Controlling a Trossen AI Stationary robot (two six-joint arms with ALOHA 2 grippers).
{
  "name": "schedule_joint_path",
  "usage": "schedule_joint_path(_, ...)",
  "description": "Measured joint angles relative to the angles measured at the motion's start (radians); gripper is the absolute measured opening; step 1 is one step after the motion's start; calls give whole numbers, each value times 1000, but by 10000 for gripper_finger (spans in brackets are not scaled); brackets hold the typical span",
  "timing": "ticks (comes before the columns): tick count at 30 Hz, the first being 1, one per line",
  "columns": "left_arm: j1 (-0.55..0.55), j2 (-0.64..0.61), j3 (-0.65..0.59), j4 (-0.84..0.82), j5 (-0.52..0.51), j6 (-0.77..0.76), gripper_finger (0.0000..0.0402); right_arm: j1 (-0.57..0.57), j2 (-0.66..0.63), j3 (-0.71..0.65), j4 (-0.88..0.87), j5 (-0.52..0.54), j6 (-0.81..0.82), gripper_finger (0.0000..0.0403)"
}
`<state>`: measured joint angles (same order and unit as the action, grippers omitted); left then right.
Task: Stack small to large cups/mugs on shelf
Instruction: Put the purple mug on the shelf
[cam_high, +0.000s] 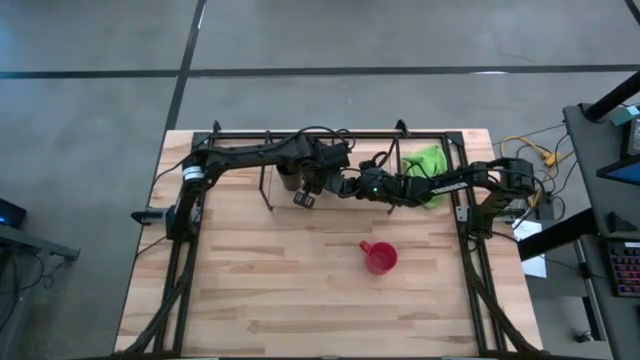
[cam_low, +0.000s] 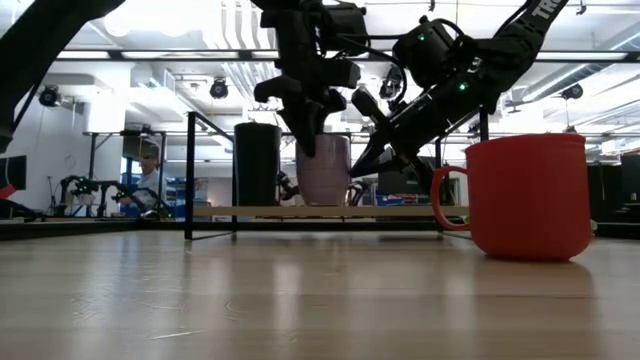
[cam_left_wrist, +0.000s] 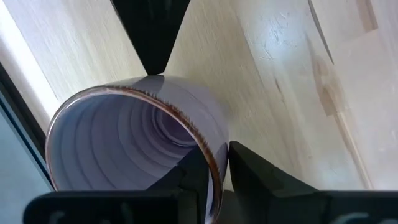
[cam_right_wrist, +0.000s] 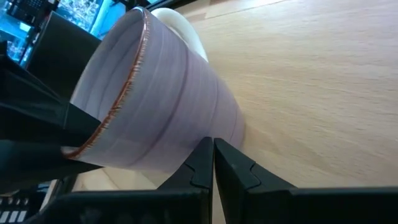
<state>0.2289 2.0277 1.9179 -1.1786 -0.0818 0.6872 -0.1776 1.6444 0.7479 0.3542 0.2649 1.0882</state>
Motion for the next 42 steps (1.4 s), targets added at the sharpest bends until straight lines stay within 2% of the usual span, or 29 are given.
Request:
schedule_joint_path(9, -3, 0, 0, -2, -2, -1, 48, 0, -29, 0, -14, 64, -26, 9)
schedule_joint_path(15, -3, 0, 11, -2, -16, -1, 48, 0, -87, 0, -97, 107, -45, 9)
schedule_joint_path(20, -3, 0, 27, -2, -55, -1, 48, 0, -130, 0, -95, 130, -80, 9)
schedule_joint_path(30, -5, -7, 34, -8, -58, -2, 48, 0, -242, 0, -96, 162, -159, 8)
schedule_joint_path(39, -29, -86, 35, -18, -59, -39, 48, 0, -359, 0, -94, 182, -265, 9)
schedule_joint_path(42, -40, -139, 35, -28, -58, -55, 48, 0, -399, 1, -92, 144, -313, 9)
